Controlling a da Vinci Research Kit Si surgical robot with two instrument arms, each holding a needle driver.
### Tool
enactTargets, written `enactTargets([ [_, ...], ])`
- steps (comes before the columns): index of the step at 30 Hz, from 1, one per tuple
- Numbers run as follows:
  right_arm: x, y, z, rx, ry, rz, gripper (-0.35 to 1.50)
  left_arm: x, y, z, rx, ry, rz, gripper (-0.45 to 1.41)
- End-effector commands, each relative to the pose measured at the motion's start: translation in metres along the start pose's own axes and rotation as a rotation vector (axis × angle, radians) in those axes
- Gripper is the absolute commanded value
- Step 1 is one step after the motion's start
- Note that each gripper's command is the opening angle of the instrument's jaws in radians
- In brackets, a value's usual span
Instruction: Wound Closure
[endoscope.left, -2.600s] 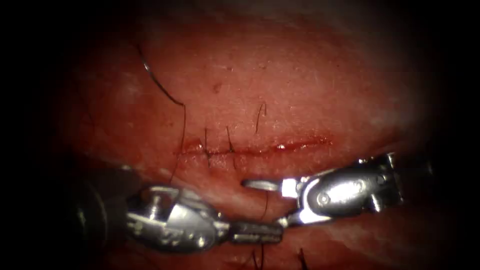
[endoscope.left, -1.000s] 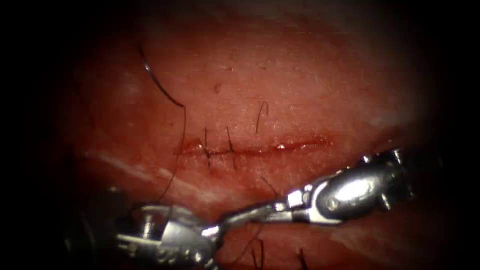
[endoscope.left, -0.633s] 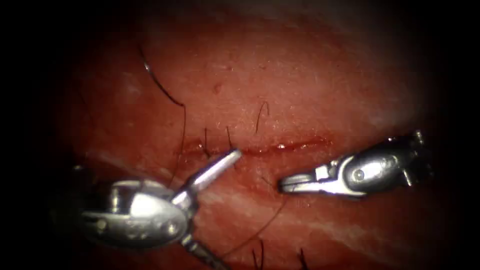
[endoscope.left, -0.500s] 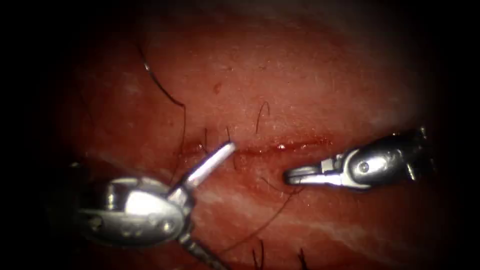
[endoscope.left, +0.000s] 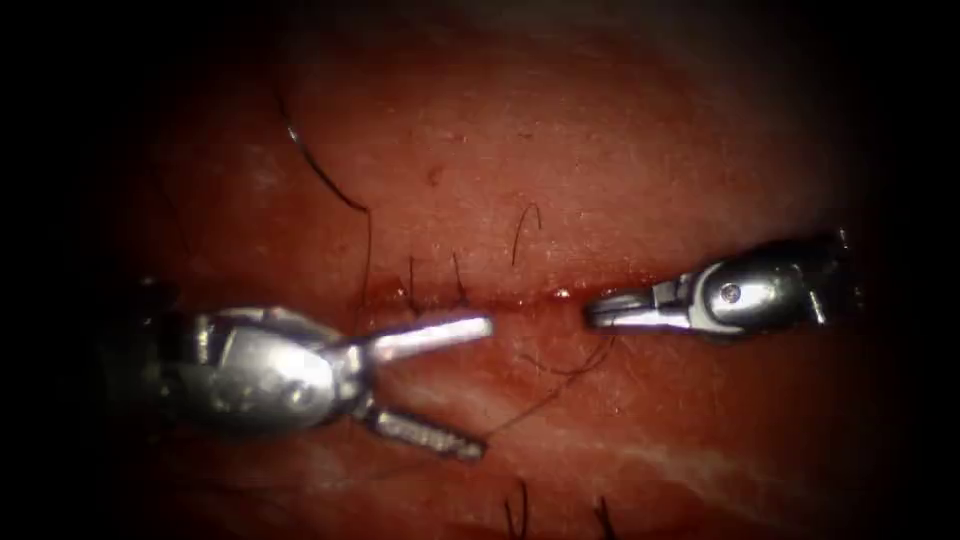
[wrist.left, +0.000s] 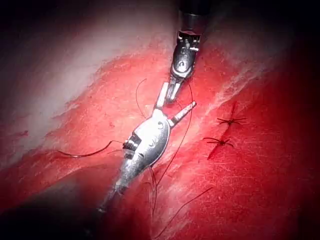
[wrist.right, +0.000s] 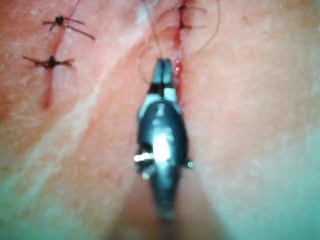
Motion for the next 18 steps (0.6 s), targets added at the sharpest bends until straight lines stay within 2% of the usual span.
enactTargets([
  [1, -0.0008, -0.0007, 0.0005, 0.001, 0.004, 0.004, -0.35, -0.0008, 0.0005, 0.0005, -0.002, 0.012, -0.003, 0.17],
  [7, -0.0011, -0.0004, 0.0004, -0.001, 0.006, 0.004, -0.35, -0.0005, 0.0006, 0.0000, -0.027, 0.066, 0.001, 0.14],
  [14, -0.0014, 0.0001, 0.0003, -0.001, 0.006, 0.004, -0.35, 0.0000, 0.0010, 0.0001, -0.060, 0.097, 0.010, 0.26],
  [18, -0.0018, 0.0001, 0.0001, 0.001, 0.006, 0.007, -0.35, 0.0003, 0.0012, -0.0003, -0.076, 0.112, 0.020, 0.21],
])
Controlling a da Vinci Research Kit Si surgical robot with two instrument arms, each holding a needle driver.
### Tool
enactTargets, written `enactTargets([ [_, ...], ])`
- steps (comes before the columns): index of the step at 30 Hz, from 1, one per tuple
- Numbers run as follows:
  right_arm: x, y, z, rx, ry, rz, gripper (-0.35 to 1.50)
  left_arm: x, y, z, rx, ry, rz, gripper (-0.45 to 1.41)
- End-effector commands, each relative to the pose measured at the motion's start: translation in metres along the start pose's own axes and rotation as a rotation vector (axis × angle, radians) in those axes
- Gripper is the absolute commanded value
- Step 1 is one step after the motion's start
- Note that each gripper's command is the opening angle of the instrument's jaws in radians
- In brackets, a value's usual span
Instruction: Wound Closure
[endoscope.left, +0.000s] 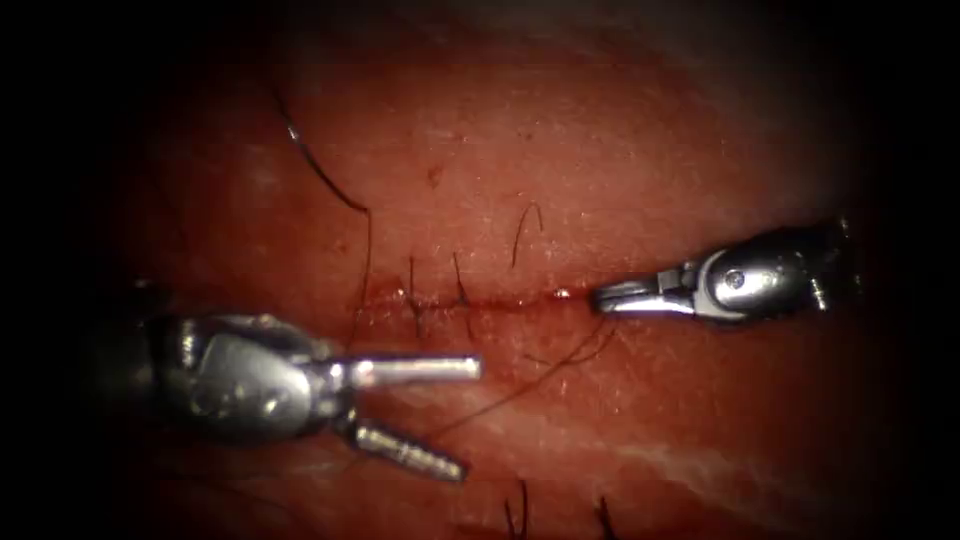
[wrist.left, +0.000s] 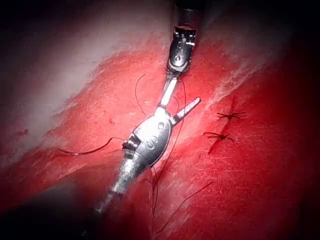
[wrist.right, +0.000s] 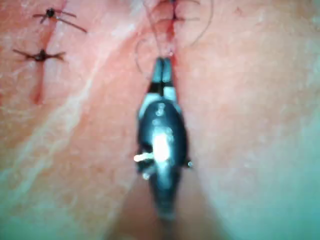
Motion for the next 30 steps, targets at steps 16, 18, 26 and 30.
enactTargets([
  [16, -0.0015, -0.0013, 0.0006, 0.005, 0.000, 0.002, -0.35, -0.0003, 0.0006, -0.0009, -0.023, 0.024, 0.019, -0.45],
  [18, -0.0016, -0.0014, 0.0007, 0.005, 0.000, 0.006, -0.35, -0.0003, 0.0007, -0.0010, -0.037, 0.030, 0.035, -0.45],
  [26, -0.0016, -0.0015, 0.0009, 0.003, -0.001, 0.011, -0.35, 0.0000, 0.0009, -0.0010, -0.065, 0.045, 0.046, -0.45],
  [30, -0.0016, -0.0016, 0.0012, 0.000, 0.001, 0.010, -0.35, 0.0003, 0.0013, -0.0010, -0.103, 0.045, 0.043, -0.45],
])
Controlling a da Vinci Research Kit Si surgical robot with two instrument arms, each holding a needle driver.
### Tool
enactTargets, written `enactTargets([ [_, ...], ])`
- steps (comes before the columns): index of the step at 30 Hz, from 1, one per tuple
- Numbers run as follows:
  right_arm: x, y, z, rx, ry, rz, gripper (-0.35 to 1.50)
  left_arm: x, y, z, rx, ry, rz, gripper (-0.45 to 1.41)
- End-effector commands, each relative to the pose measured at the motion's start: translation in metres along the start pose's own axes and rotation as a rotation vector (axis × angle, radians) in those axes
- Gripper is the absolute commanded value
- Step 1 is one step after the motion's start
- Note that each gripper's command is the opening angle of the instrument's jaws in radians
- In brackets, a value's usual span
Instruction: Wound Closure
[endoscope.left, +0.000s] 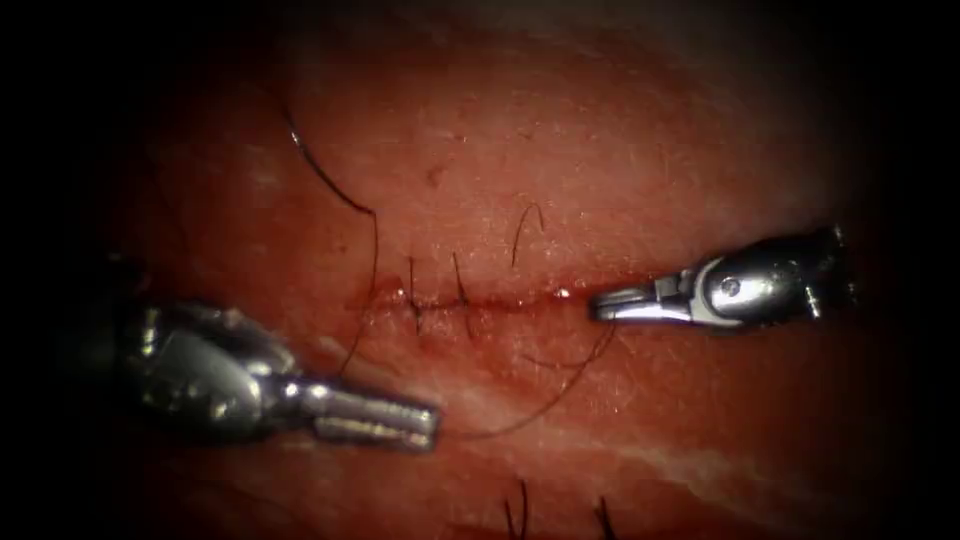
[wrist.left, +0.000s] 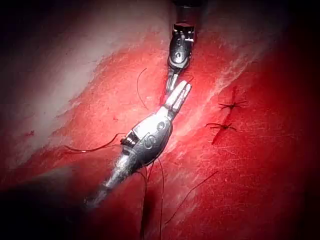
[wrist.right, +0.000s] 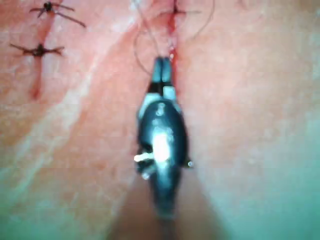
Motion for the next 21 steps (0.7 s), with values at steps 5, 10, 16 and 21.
enactTargets([
  [5, -0.0005, -0.0015, 0.0008, 0.006, -0.005, 0.003, -0.35, -0.0014, 0.0003, 0.0003, -0.018, 0.002, 0.002, -0.45],
  [10, 0.0013, -0.0044, 0.0009, 0.020, 0.003, -0.003, 0.59, -0.0022, -0.0009, -0.0002, 0.004, -0.003, -0.004, -0.45],
  [16, 0.0055, -0.0092, 0.0004, 0.054, 0.049, -0.011, 1.18, -0.0042, -0.0025, -0.0022, 0.067, -0.064, -0.008, -0.45],
  [21, 0.0059, -0.0106, -0.0022, 0.061, 0.087, 0.015, 1.31, -0.0060, -0.0031, -0.0045, 0.108, -0.113, -0.005, -0.45],
])
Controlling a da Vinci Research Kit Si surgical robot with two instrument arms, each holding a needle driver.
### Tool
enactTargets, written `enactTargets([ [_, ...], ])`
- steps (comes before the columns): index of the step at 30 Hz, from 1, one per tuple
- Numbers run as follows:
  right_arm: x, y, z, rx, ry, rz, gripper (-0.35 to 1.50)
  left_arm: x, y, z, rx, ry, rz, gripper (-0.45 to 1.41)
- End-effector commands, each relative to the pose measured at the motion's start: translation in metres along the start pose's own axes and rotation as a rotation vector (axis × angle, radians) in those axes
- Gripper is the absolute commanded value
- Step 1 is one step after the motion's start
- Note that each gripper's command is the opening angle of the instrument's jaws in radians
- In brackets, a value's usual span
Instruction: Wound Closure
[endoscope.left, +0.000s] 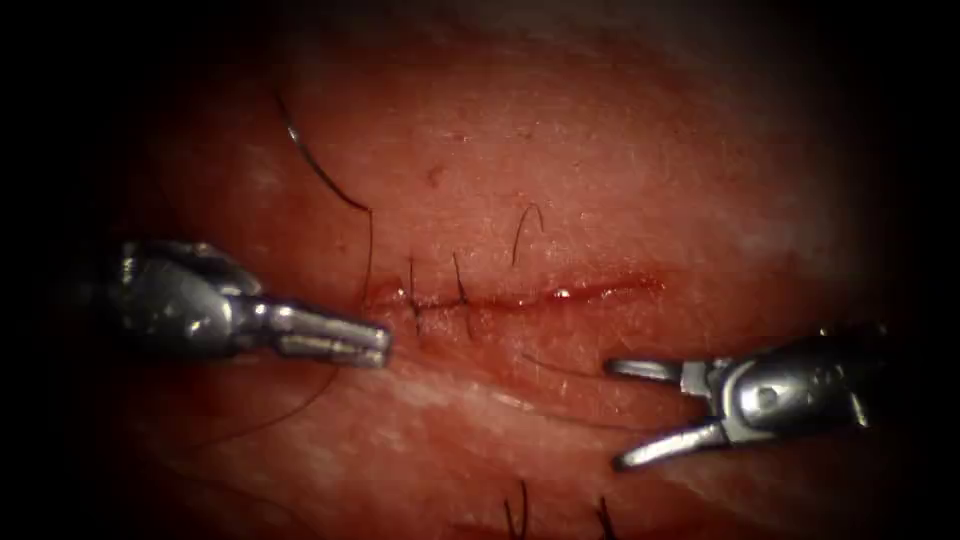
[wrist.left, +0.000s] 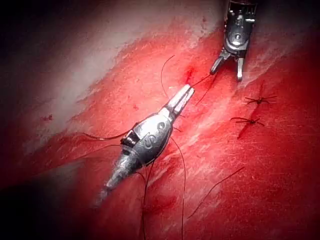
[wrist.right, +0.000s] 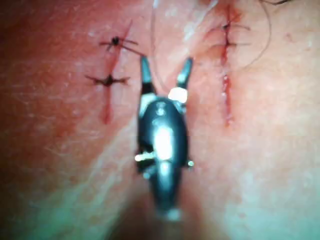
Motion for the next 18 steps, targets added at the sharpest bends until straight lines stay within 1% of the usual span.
enactTargets([
  [1, -0.0010, -0.0016, -0.0007, 0.007, -0.001, 0.013, 1.31, -0.0011, 0.0003, 0.0003, 0.008, -0.001, -0.002, -0.45],
  [2, -0.0013, -0.0021, -0.0022, 0.017, 0.001, 0.011, 1.31, -0.0016, 0.0001, -0.0001, 0.019, -0.009, 0.000, -0.45],
  [6, -0.0016, -0.0028, -0.0049, 0.021, -0.004, 0.025, 1.35, -0.0018, 0.0002, -0.0006, 0.027, -0.020, 0.001, -0.45],
  [7, -0.0017, -0.0028, -0.0062, 0.020, -0.007, 0.026, 1.35, -0.0018, 0.0002, -0.0008, 0.024, -0.017, 0.002, -0.45],
  [10, -0.0016, -0.0019, -0.0078, 0.000, -0.020, 0.035, 1.33, -0.0016, 0.0005, -0.0011, 0.017, -0.012, 0.002, -0.45],
  [12, -0.0013, -0.0006, -0.0088, -0.020, -0.025, 0.050, 1.33, -0.0014, 0.0007, -0.0012, 0.014, -0.009, 0.003, -0.45],
  [13, -0.0011, 0.0004, -0.0093, -0.027, -0.025, 0.060, 1.30, -0.0014, 0.0008, -0.0011, 0.010, -0.005, 0.003, -0.45],
  [14, -0.0009, 0.0012, -0.0095, -0.033, -0.028, 0.068, 1.16, -0.0013, 0.0008, -0.0011, 0.009, -0.003, 0.004, -0.45],
  [15, -0.0007, 0.0020, -0.0095, -0.038, -0.031, 0.069, 0.89, -0.0013, 0.0009, -0.0010, 0.007, -0.002, 0.004, -0.45],
  [16, -0.0004, 0.0032, -0.0095, -0.034, -0.051, 0.073, 0.22, -0.0012, 0.0009, -0.0008, 0.006, 0.000, 0.004, -0.45],
  [17, -0.0002, 0.0039, -0.0093, -0.035, -0.067, 0.074, -0.28, -0.0012, 0.0009, -0.0007, 0.007, -0.001, 0.004, -0.45],
  [18, 0.0001, 0.0046, -0.0089, -0.042, -0.073, 0.080, -0.35, -0.0012, 0.0009, -0.0005, 0.006, 0.001, 0.004, -0.45],
])
